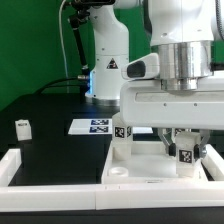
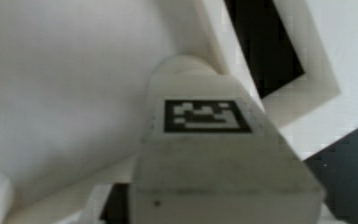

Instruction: Assemble square table

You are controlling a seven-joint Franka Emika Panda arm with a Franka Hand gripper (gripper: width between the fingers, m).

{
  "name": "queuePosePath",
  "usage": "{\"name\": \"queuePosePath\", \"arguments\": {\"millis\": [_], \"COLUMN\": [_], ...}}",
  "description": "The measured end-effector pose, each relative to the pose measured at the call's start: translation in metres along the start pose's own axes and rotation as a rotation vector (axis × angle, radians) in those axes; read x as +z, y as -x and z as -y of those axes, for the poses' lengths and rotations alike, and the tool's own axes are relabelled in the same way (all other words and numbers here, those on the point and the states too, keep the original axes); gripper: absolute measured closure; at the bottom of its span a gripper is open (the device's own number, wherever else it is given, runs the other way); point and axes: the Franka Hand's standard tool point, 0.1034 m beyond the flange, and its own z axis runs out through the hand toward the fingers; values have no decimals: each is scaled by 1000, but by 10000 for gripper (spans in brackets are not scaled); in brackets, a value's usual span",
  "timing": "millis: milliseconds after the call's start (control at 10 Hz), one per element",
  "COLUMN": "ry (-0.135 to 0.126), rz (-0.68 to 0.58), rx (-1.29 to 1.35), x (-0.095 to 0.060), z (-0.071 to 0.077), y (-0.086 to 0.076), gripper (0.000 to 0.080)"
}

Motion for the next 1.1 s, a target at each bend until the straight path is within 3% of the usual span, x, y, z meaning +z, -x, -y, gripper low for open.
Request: {"name": "queuePosePath", "arguments": {"millis": [300, 700, 1100], "ry": [5, 34, 31], "rz": [8, 70, 82], "rx": [230, 797, 1320], "x": [0, 2, 2], "z": [-1, 5, 12], "y": [1, 10, 19], "gripper": [514, 514, 514]}}
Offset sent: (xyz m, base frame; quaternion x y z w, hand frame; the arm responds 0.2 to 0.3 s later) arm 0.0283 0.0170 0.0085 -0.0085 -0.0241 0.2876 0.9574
